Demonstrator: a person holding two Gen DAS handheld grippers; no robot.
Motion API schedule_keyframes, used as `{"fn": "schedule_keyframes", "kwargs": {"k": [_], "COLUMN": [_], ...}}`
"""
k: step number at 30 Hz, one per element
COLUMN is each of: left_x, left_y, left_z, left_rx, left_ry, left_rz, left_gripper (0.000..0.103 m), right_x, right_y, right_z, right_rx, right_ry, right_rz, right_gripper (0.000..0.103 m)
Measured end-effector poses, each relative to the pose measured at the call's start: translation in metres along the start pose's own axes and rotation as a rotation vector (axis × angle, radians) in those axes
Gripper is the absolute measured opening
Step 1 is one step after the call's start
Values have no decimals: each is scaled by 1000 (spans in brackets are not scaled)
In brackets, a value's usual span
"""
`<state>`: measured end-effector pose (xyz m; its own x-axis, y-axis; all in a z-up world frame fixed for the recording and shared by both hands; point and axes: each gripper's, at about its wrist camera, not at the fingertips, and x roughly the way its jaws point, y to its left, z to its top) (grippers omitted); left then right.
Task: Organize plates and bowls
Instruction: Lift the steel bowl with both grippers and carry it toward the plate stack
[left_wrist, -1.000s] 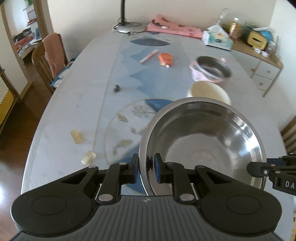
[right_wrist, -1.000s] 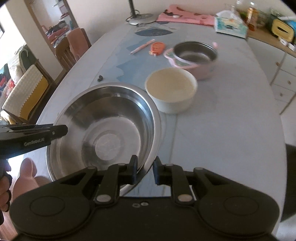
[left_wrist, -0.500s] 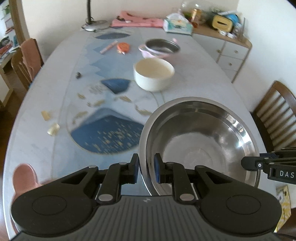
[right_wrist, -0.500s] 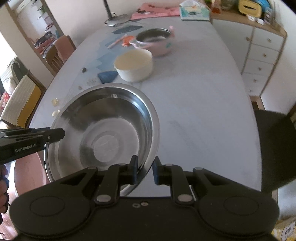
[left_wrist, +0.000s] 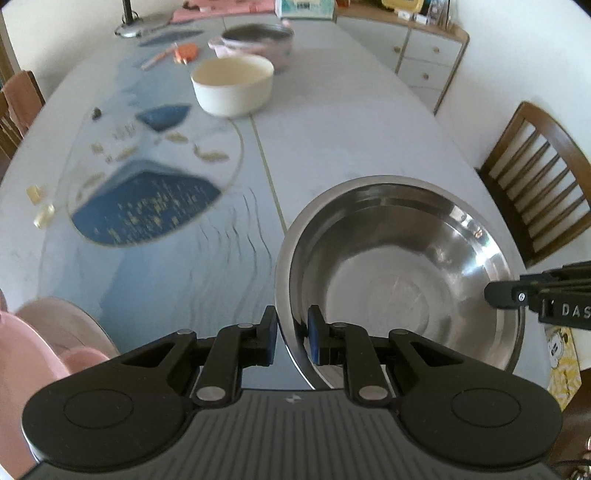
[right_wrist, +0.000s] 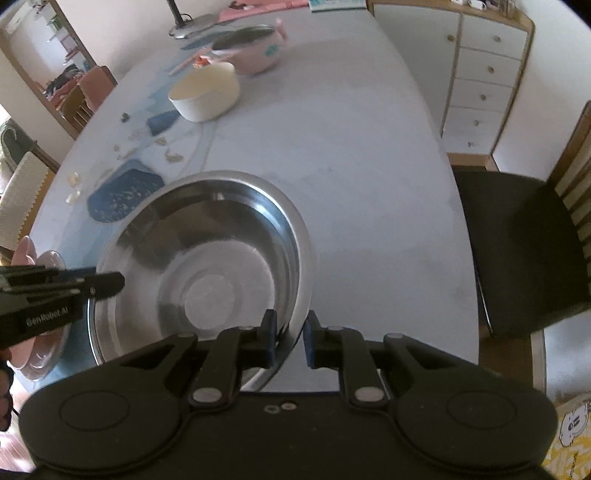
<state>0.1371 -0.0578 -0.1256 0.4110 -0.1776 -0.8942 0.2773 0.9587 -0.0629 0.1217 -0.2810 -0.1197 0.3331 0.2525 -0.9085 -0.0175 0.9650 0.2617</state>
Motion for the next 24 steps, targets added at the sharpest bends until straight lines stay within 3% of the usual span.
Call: {"fn": "schedule_keyframes", "kwargs": {"k": [18, 24], "left_x": [13, 14], "left_y": [-9, -6], "left_z": [-9, -9], "left_rx": [32, 34], "left_ry": [19, 21], "left_rz": [-2, -28], "left_gripper": [16, 16], "right_x": [18, 19], "right_y": [-9, -8], "right_z": [-12, -11], "right_rx": [-28, -34], "right_ry": [39, 52], "right_rz": [-19, -13], "right_gripper": [17, 23]}}
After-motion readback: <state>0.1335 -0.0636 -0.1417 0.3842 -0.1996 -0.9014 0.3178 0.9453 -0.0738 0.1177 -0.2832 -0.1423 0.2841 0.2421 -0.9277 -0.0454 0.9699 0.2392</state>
